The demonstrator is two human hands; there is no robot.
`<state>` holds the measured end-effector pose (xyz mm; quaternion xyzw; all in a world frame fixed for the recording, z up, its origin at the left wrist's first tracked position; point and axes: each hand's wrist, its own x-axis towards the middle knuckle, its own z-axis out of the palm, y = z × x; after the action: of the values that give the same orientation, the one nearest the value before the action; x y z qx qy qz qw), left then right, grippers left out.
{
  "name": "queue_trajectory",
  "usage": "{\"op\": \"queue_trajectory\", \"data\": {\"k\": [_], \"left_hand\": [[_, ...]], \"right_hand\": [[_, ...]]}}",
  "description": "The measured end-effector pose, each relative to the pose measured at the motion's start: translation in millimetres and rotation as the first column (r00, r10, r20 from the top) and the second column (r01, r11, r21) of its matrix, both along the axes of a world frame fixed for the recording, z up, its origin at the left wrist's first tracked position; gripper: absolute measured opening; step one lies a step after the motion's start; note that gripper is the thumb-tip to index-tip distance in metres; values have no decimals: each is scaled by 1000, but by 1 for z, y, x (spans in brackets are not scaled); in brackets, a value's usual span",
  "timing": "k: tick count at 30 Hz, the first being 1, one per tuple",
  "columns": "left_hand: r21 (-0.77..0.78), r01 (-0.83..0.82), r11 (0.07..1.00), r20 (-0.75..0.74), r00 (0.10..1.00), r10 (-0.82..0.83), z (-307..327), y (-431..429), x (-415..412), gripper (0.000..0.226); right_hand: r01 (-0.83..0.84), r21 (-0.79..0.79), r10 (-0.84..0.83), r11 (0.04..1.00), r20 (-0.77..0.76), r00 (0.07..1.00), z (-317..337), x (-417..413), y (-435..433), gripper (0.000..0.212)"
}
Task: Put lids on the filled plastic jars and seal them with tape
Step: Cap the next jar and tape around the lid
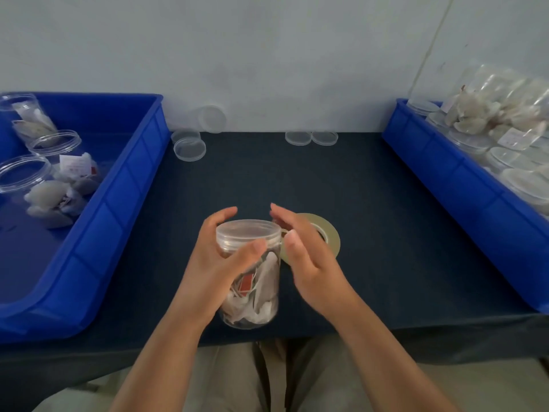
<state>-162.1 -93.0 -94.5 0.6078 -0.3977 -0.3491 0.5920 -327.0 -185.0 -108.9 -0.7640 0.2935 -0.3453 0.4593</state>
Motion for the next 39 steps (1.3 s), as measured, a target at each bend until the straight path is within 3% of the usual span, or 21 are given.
{"op": "queue_trajectory", "data": {"k": [3, 5, 8, 11, 15, 19, 21, 25, 27, 30, 34, 39], "left_hand": [[-23, 49, 999, -79, 996, -50, 0, 2, -6, 85], [-52, 99, 994, -171, 979, -107, 1, 3, -5, 84], [-101, 124, 987, -197, 970, -142, 0, 4, -2, 89], [-136, 99, 986, -245, 961, -130, 3, 3, -6, 75], [-173, 16, 985, -152, 988, -43, 1, -2, -9, 87], [-167, 29, 985, -75, 996, -42, -4, -1, -12, 83], [-158, 5, 987, 35, 999, 0, -4, -3, -14, 78], [-182, -34, 983, 169, 983, 65, -4, -5, -13, 79], [-179, 26, 983, 205, 979, 12, -6, -3, -9, 79], [-150, 75, 986, 81, 995, -63, -9, -4, -10, 57], [-141, 40, 989, 67, 997, -31, -9, -9, -25, 45], [-106, -10, 994, -5, 1000, 10, -7, -23, -44, 50]], "right_hand": [[-122, 128, 108, 984, 110, 988, 11, 8, 18, 76], [-128, 132, 104, 983, 178, 979, 15, 10, 21, 63], [-187, 138, 148, 973, 253, 956, 14, 9, 20, 46], [-172, 184, 111, 968, 301, 947, 16, 10, 21, 40], [-109, 116, 75, 987, 262, 962, 14, 13, 23, 56], [-50, 96, 21, 994, 283, 959, 12, 13, 23, 45], [-31, 59, 13, 998, 283, 959, 12, 15, 24, 43], [-55, -50, 63, 997, 176, 982, 18, 10, 22, 47], [-70, -141, 67, 988, -26, 997, 23, 2, 16, 60], [-118, -141, 73, 983, -289, 955, 31, -9, 11, 87], [-110, -202, 35, 973, -342, 939, 35, -15, 9, 89], [-6, -242, -75, 970, -325, 943, 31, -28, 4, 90]]}}
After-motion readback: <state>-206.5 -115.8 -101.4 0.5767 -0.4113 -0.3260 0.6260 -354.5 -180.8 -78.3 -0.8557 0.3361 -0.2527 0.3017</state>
